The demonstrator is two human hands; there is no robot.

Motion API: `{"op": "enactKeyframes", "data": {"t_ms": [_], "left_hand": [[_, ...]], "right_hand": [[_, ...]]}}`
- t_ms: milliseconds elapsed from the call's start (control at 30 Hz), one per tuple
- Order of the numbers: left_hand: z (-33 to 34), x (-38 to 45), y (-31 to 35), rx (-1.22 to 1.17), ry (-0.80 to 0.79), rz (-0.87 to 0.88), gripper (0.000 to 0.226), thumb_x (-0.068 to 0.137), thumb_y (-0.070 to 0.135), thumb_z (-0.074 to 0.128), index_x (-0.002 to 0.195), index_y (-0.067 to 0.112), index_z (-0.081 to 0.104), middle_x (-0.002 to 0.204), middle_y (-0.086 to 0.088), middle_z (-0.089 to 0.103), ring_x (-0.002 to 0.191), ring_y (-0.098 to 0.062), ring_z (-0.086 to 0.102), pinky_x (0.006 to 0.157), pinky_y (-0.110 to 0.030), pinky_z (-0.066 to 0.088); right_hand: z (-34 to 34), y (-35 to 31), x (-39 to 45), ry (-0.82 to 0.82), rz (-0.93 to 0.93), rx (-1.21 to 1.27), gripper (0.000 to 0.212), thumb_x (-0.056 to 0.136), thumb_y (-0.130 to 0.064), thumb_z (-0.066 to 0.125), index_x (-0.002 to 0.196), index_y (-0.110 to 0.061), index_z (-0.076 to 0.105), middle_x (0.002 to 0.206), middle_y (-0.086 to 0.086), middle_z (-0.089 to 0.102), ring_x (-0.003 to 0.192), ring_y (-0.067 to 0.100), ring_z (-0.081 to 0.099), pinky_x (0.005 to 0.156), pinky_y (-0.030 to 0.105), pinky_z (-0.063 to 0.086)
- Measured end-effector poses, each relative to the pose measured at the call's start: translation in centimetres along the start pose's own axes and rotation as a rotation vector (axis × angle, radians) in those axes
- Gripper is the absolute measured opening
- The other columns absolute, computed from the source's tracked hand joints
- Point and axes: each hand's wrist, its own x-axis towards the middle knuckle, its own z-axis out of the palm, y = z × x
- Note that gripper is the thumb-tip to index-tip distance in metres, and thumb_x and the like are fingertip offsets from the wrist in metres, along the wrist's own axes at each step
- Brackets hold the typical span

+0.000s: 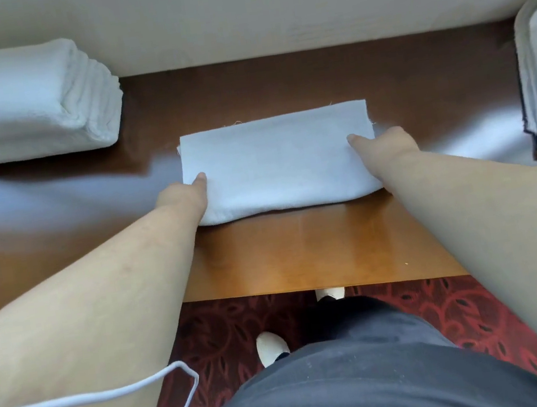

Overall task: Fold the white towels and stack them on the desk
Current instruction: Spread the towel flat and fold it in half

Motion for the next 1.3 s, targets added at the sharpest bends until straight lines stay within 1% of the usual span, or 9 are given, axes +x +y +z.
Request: {"op": "enactKeyframes", "data": {"t_ms": [133, 300, 400, 467, 733, 900, 1000, 1167, 1300], "left_hand": [[-0.7, -0.6, -0.2, -0.087, 0.092, 0.074, 0.049, 0.096, 0.044, 0.049, 0.132, 0.011, 0.047, 0.127, -0.014, 0.058, 0.112, -0.035, 0.055, 0.089, -0.036, 0.040], [-2.1, -2.6, 0.1, -0.264, 0.117, 0.281, 0.039, 0.094, 0.005, 0.043, 0.123, 0.032, 0.041, 0.088, -0.003, 0.052, 0.061, -0.016, 0.046, 0.060, -0.022, 0.038], [-4.2, -2.9, 0.2, -0.211, 0.009, 0.377, 0.048, 0.093, -0.004, 0.036, 0.120, 0.030, 0.057, 0.101, -0.002, 0.047, 0.072, -0.015, 0.045, 0.052, -0.008, 0.031], [-6.1, -3.2, -0.1, -0.227, 0.049, 0.406, 0.052, 0.094, -0.004, 0.038, 0.133, 0.026, 0.057, 0.113, 0.008, 0.044, 0.090, -0.010, 0.045, 0.059, -0.002, 0.032], [-15.7, -3.8, -3.1, -0.435, 0.054, 0.398, 0.058, 0.091, 0.009, 0.036, 0.135, 0.043, 0.052, 0.133, 0.009, 0.053, 0.078, -0.006, 0.058, 0.059, -0.017, 0.043], [-23.1, -2.1, -5.7, -0.513, 0.044, 0.431, 0.060, 0.086, 0.016, 0.033, 0.127, 0.055, 0.051, 0.078, 0.005, 0.061, 0.040, -0.011, 0.037, 0.040, -0.017, 0.033], [-28.0, -0.7, -7.3, -0.544, 0.072, 0.494, 0.059, 0.085, 0.015, 0.033, 0.128, 0.051, 0.053, 0.077, 0.010, 0.060, 0.045, -0.012, 0.037, 0.045, -0.018, 0.034], [-35.7, 2.7, -10.8, -0.518, 0.109, 0.508, 0.064, 0.075, 0.020, 0.032, 0.118, 0.063, 0.052, 0.047, 0.020, 0.051, 0.033, -0.008, 0.031, 0.034, -0.014, 0.029], [-40.0, 6.7, -13.3, -0.545, 0.120, 0.520, 0.066, 0.073, 0.018, 0.033, 0.121, 0.057, 0.055, 0.091, 0.014, 0.066, 0.044, -0.011, 0.038, 0.046, -0.022, 0.036]], "right_hand": [[-0.4, -1.2, 0.4, -0.065, -0.104, -0.080, 0.045, 0.092, -0.049, 0.053, 0.125, -0.017, 0.053, 0.099, 0.002, 0.056, 0.088, 0.030, 0.055, 0.077, 0.036, 0.045], [0.3, -0.9, -0.8, -0.005, -0.279, 0.054, 0.026, 0.096, -0.025, 0.051, 0.110, -0.023, 0.030, 0.087, 0.000, 0.049, 0.070, 0.017, 0.049, 0.071, 0.036, 0.039], [-0.3, -1.2, -1.9, -0.002, -0.437, 0.027, 0.020, 0.097, -0.019, 0.044, 0.101, -0.033, 0.029, 0.076, 0.002, 0.050, 0.061, 0.019, 0.049, 0.058, 0.033, 0.039], [-1.3, -2.3, -2.6, -0.049, -0.512, -0.032, 0.023, 0.095, -0.012, 0.036, 0.099, -0.034, 0.042, 0.084, 0.003, 0.052, 0.059, 0.020, 0.047, 0.052, 0.030, 0.033], [-3.0, -8.2, -8.2, -0.059, -0.492, 0.234, 0.054, 0.081, -0.018, 0.035, 0.105, -0.057, 0.064, 0.089, -0.012, 0.063, 0.047, 0.011, 0.052, 0.042, 0.020, 0.040], [-0.5, -13.0, -12.8, -0.042, -0.459, 0.510, 0.056, 0.076, -0.018, 0.037, 0.104, -0.056, 0.068, 0.078, -0.009, 0.061, 0.047, 0.014, 0.047, 0.039, 0.026, 0.042], [1.3, -15.9, -15.6, -0.004, -0.500, 0.526, 0.055, 0.076, -0.019, 0.038, 0.101, -0.059, 0.066, 0.069, -0.002, 0.052, 0.037, 0.011, 0.033, 0.036, 0.020, 0.031], [5.3, -21.7, -20.4, 0.007, -0.551, 0.589, 0.049, 0.082, -0.015, 0.042, 0.104, -0.052, 0.066, 0.083, -0.002, 0.059, 0.055, 0.015, 0.048, 0.047, 0.022, 0.041], [8.6, -25.9, -23.5, -0.033, -0.534, 0.638, 0.052, 0.083, -0.014, 0.040, 0.109, -0.051, 0.065, 0.087, -0.001, 0.064, 0.054, 0.018, 0.051, 0.045, 0.029, 0.048]]}}
